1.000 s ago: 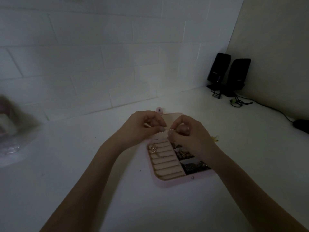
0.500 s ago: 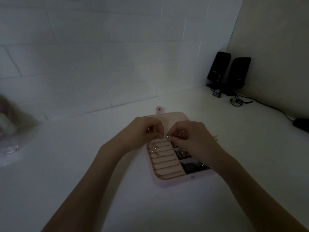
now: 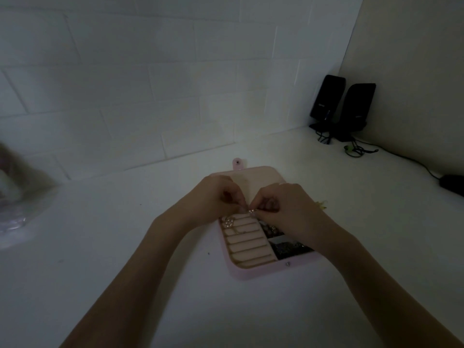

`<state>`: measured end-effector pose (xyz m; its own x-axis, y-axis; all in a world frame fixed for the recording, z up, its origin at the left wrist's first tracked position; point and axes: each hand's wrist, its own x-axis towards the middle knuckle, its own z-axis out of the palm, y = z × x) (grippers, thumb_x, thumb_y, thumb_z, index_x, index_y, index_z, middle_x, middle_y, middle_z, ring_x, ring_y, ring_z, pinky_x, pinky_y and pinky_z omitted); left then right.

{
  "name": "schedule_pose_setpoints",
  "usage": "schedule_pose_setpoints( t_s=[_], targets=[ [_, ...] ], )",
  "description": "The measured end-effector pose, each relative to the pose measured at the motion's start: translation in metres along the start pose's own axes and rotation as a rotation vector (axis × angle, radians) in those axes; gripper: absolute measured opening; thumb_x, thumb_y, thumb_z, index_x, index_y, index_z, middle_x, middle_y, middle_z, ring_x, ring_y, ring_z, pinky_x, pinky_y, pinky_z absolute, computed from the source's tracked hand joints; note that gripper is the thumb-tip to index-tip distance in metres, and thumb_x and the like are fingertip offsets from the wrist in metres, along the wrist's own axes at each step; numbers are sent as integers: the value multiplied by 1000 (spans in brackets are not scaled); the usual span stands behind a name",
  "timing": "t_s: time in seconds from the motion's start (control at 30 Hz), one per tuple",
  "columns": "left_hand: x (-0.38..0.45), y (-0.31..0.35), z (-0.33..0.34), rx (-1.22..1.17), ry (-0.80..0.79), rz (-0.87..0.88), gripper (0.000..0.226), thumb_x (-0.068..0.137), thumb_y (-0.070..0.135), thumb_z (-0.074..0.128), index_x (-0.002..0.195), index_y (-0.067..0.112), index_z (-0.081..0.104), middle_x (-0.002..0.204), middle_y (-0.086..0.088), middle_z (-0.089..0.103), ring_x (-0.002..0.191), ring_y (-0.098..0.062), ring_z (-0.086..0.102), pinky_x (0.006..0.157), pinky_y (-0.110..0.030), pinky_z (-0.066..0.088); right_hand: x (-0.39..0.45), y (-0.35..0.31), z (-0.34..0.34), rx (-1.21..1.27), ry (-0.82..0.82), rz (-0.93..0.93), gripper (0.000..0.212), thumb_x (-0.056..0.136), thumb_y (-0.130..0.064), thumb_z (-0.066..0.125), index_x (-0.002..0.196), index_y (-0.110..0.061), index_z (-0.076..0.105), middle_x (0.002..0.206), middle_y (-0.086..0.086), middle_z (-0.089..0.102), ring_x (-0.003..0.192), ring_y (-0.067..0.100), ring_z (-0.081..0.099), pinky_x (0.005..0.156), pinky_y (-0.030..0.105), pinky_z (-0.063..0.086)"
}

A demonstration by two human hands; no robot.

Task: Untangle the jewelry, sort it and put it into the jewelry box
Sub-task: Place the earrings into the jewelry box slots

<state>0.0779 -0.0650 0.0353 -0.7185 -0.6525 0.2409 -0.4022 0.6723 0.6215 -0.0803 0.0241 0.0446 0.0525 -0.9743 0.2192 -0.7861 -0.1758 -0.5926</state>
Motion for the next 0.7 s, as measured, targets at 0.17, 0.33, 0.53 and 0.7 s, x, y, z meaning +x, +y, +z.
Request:
schedule_pose_setpoints(
  t_s=[0.17, 0.33, 0.53, 0.7],
  targets=[
    [0, -2, 2, -144, 4, -129, 28, 69, 0, 76, 67, 27, 68, 65, 15, 62, 60, 5, 55, 62, -12, 44, -1, 1, 1, 33, -16, 11, 4, 79, -9, 74, 81, -12, 72, 63, -15, 53, 63, -13, 52, 59, 4, 37],
    [3, 1, 8, -290, 38, -237, 35, 64, -6, 78, 77, 23, 63, 78, 4, 57, 65, -7, 50, 59, -11, 41, -1, 2, 1, 31, -25, 27, 6, 78, -10, 74, 85, -9, 73, 63, -17, 53, 62, -14, 53, 61, 5, 40],
    [5, 5, 10, -367, 7, -299, 39, 66, -13, 73, 81, 21, 63, 80, 4, 55, 61, -4, 46, 53, -7, 39, -2, 1, -2, 17, -52, 24, 12, 79, -13, 74, 91, -11, 74, 71, -10, 58, 61, -2, 51, 65, 5, 40],
    [6, 4, 10, -398, -4, -309, 38, 65, -18, 65, 75, 19, 60, 76, 1, 57, 51, 1, 49, 48, -10, 39, -5, 1, -2, 42, -121, -9, 30, 80, -16, 71, 103, -33, 62, 68, -11, 57, 62, -3, 51, 64, 13, 41]
  ],
)
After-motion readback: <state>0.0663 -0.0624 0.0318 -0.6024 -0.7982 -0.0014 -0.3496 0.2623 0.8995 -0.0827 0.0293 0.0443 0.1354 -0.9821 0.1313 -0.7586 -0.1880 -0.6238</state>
